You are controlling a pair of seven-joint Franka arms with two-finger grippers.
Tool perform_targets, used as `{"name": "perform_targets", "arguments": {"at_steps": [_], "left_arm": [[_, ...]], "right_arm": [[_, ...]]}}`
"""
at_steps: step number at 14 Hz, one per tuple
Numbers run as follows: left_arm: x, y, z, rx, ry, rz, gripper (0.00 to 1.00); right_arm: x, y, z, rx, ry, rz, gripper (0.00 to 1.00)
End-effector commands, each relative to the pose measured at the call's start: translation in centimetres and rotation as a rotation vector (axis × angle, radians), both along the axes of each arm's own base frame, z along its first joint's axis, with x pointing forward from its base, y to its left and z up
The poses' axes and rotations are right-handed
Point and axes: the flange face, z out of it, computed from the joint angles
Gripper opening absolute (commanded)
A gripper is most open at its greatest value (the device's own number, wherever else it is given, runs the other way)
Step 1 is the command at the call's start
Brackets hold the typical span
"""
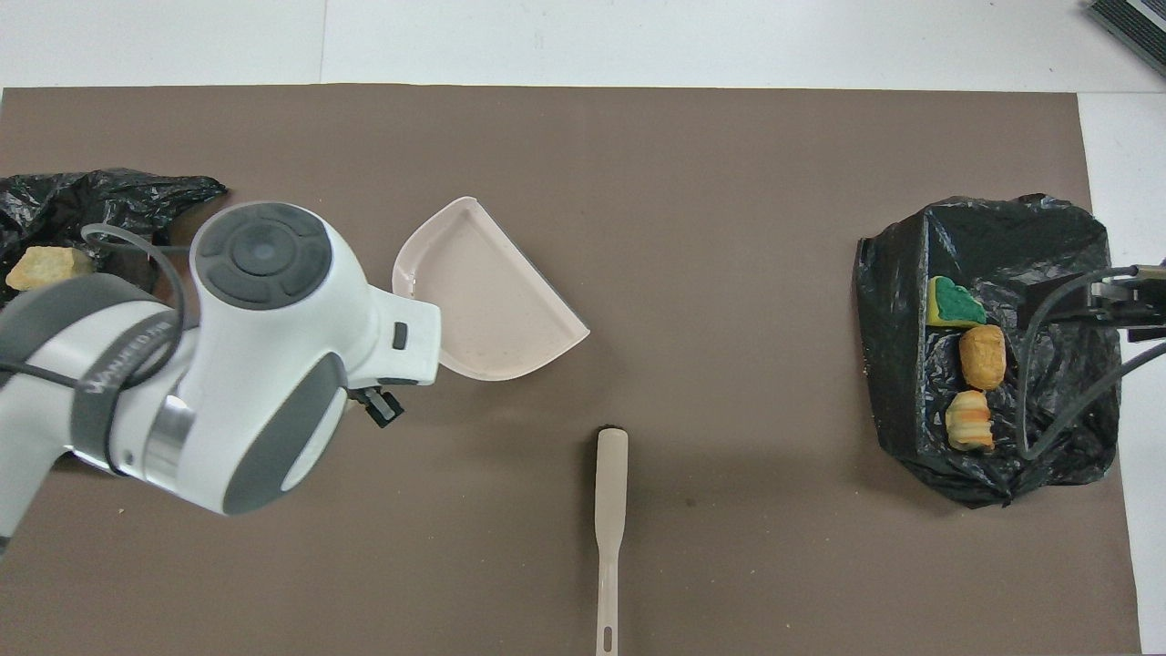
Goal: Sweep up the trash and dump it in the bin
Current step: 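Bring the empty dustpan back to the table center with the left gripper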
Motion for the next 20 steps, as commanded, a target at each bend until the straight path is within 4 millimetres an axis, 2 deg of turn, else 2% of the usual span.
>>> {"name": "perform_targets", "arguments": {"at_steps": [1,4,5,9,10,12,16,20], "left_arm": [[-2.0,-4.2,-1.3,-0.041,-0.054,0.123,0.00],[-4.0,-9.8,-2.2,-0.090,-0.082,0.332,0.00],[-4.0,-11.5,-2.5,-0.092,-0.084,0.382,0.00],[-3.2,-14.9,-3.9,-0.142,-0.020,0.577,0.00],[-3.1,-15.0,-3.8,-0.154,-0.008,0.597,0.00],[-3.0,-15.4,-4.9,-0.159,0.004,0.652,0.00],[-2.6,-15.4,-6.0,-0.176,-0.003,0.666,0.00],[-2.3,-16.3,-9.6,-0.146,0.004,0.715,0.00]], "right_arm": [[-1.4,0.0,-0.1,-0.034,-0.021,0.031,1.00],[-1.1,-0.5,-0.1,-0.034,-0.026,0.027,1.00],[-1.1,-0.6,0.0,-0.029,-0.026,0.016,1.00],[-1.2,-0.5,0.0,-0.012,-0.022,0.011,1.00],[-1.2,-0.5,-0.1,-0.012,-0.020,0.011,1.00],[-1.1,-0.4,0.0,-0.012,-0.024,0.014,1.00],[-0.8,0.0,0.2,-0.012,-0.031,0.026,1.00],[-0.8,0.0,0.2,-0.012,-0.025,0.024,1.00]]}}
